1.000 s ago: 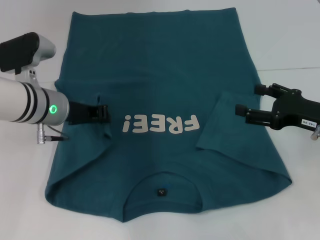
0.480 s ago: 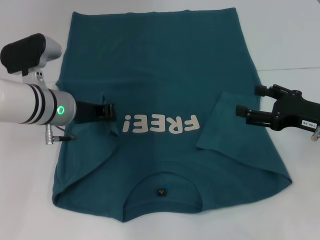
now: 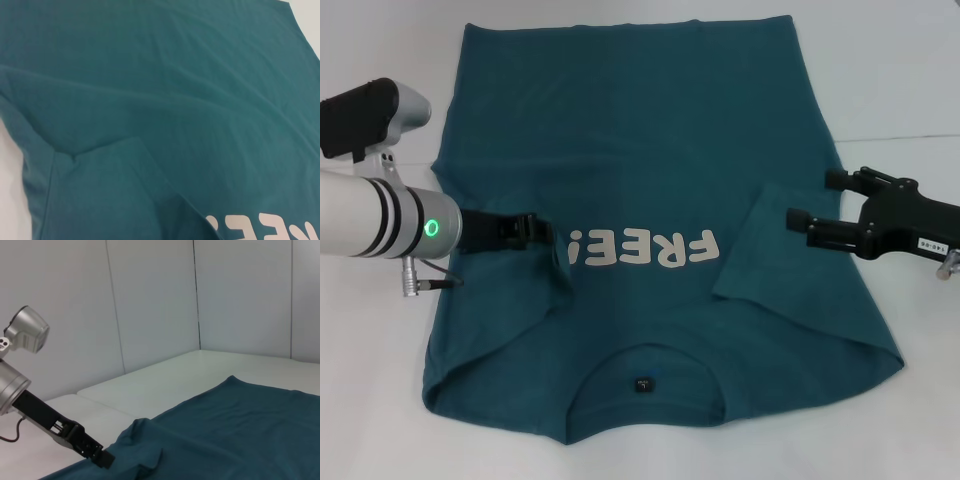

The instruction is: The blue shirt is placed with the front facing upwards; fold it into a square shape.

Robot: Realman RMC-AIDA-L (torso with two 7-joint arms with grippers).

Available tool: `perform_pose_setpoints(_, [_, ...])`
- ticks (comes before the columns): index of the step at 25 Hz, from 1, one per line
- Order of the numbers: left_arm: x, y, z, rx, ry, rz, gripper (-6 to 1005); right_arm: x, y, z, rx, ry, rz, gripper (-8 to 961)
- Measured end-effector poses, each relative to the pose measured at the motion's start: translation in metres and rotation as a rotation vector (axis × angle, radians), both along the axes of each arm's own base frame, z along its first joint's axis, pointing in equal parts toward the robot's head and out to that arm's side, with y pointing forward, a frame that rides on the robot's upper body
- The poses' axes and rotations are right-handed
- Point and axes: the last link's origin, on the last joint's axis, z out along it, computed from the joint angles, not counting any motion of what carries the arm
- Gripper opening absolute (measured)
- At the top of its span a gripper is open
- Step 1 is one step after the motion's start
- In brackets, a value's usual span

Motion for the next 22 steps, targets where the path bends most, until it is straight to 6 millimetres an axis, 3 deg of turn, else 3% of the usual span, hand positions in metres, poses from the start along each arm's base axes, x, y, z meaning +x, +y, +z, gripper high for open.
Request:
perform_pose_setpoints(13, [-0.006,0.002,0.007,0.031,0.017,0.003,623,0.000,0.001,0.001,0.002,0.003,-0.007,942])
perform_pose_setpoints(18, [-0.011,0.000,0.006,0.022,0.057,-0.007,854,-0.001,0.002,0.001,0.002,0.001,-0.007,942])
perform_pose_setpoints(22, [-0.015,-0.002,0.005,0.004,0.125,-0.027,919,-0.001,0.003,0.001,0.003,-0.002,-0.006,942])
